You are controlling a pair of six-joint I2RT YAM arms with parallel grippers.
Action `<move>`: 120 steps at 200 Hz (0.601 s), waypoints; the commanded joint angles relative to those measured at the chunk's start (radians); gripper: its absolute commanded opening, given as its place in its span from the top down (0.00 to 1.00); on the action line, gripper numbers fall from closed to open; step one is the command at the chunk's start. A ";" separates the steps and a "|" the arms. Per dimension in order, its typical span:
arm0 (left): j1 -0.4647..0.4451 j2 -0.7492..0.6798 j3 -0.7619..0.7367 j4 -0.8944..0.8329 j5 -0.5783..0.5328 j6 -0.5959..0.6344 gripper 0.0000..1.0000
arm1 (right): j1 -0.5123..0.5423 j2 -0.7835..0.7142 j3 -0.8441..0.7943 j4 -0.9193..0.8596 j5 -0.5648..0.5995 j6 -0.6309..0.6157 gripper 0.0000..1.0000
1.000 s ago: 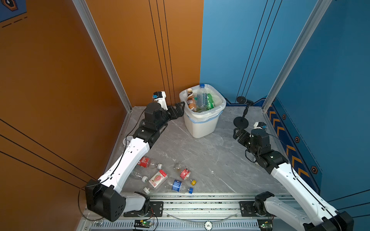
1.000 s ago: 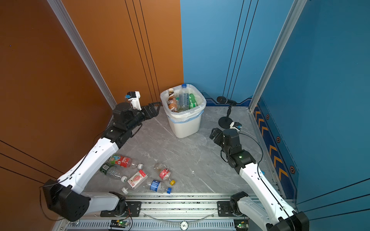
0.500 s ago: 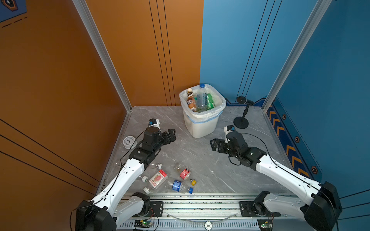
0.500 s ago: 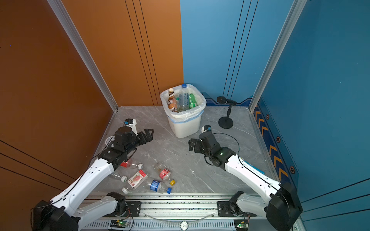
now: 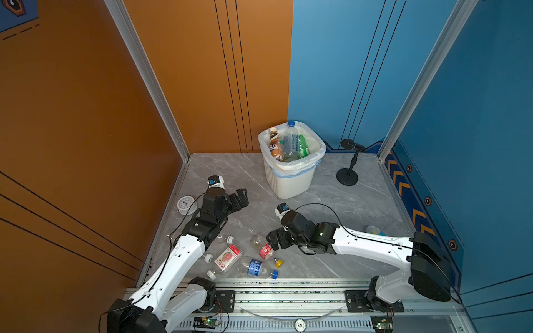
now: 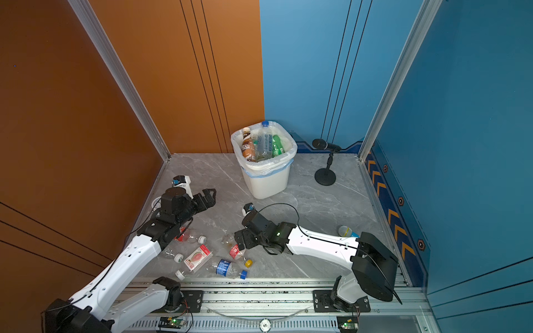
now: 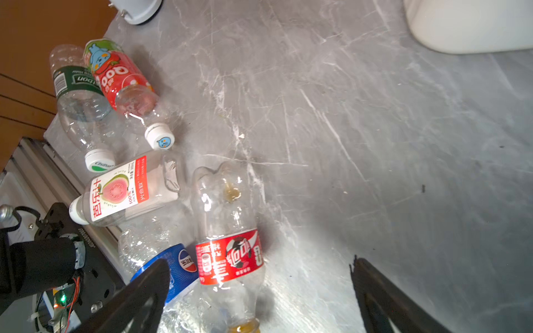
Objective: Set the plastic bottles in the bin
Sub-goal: 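Withdraw the left gripper while the right gripper reaches the red-labelled bottle, then lower the right gripper onto the clear red-labelled bottle and grasp it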
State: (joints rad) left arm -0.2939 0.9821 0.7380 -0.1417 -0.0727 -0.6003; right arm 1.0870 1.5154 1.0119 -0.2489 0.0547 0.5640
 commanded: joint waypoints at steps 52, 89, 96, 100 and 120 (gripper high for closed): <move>0.030 -0.041 -0.029 -0.023 -0.007 -0.017 0.02 | 0.085 0.169 0.133 -0.056 0.022 -0.076 0.00; 0.041 -0.053 -0.038 -0.030 -0.005 -0.019 0.02 | 0.092 0.242 0.173 -0.080 0.017 -0.092 0.03; 0.043 -0.056 -0.040 -0.030 -0.002 -0.019 0.02 | 0.095 0.255 0.182 -0.091 0.025 -0.096 0.03; 0.045 -0.056 -0.041 -0.031 -0.002 -0.019 0.02 | 0.096 0.263 0.188 -0.097 0.030 -0.096 0.03; 0.053 -0.059 -0.045 -0.032 0.004 -0.022 0.02 | 0.099 0.297 0.203 -0.112 0.046 -0.096 0.05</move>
State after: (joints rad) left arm -0.2546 0.9367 0.7078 -0.1547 -0.0719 -0.6121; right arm 1.1748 1.7782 1.1782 -0.2996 0.0574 0.4896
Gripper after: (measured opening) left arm 0.976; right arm 0.960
